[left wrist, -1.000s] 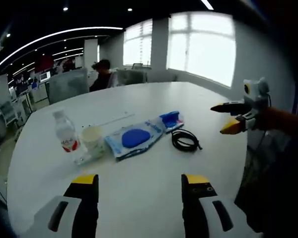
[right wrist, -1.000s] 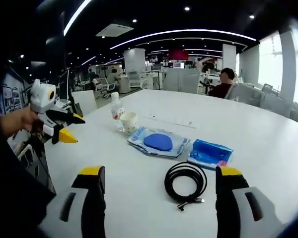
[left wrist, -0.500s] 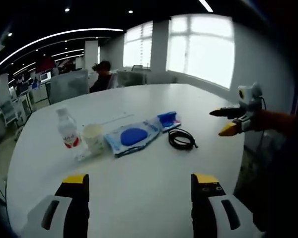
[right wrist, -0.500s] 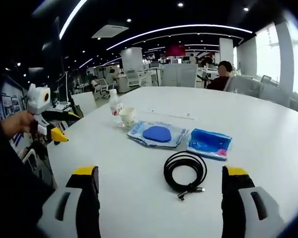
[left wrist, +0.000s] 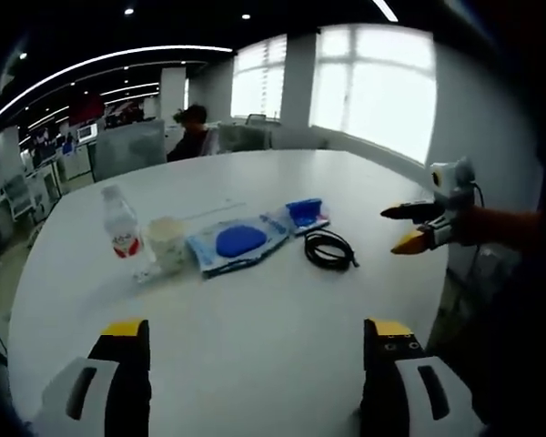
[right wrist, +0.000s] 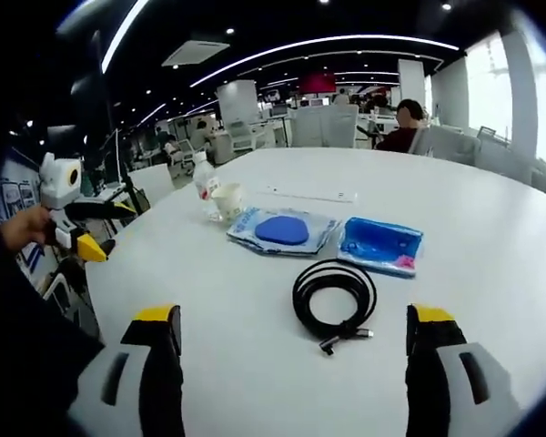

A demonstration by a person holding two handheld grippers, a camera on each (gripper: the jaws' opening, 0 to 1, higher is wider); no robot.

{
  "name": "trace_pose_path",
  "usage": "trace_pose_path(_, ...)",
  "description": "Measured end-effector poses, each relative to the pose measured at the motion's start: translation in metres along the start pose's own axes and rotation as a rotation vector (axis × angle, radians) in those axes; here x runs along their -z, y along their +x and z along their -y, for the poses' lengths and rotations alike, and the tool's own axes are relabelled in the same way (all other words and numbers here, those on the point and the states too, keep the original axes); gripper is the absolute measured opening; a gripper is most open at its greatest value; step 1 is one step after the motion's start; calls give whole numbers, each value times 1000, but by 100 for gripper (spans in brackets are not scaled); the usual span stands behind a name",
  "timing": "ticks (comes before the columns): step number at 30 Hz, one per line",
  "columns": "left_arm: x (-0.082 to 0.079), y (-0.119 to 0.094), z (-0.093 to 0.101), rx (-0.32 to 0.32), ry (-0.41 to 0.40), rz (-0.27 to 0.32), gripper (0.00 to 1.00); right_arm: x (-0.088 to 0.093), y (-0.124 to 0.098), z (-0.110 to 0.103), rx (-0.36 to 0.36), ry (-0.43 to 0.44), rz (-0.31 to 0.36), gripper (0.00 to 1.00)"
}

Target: Arrange the tabletop items into an orderly group along one side of the table until the central work area is clear of visible clutter.

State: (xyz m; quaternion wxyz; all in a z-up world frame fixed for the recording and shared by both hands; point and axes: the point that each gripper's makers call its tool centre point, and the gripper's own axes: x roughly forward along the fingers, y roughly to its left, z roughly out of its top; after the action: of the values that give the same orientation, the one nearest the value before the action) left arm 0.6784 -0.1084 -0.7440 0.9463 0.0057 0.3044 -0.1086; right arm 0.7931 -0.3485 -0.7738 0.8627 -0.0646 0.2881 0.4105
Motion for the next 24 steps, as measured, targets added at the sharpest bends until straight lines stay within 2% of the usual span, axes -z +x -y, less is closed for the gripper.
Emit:
trace_pose_path(3, 0, -1, -3, -17, -4, 8, 99, 2, 4, -2, -8, -6, -19, 98)
trace_pose_path(7, 1, -4, -5, -27, 4, 12, 100, -2, 7, -4, -15, -24, -10, 98)
trace_pose_path(15, 3, -6, -9, -33, 12, 2, 100, 2, 7, 4, 3, -11, -17, 97)
trace_pose_path(20, -3, -3, -10, -28, 8, 15, 100, 7, 1, 10, 23, 2, -22, 97)
trace_pose_path(24, -7, -6, -15, -35, 40, 17, 100, 6, 2, 9, 26, 6, -24, 96)
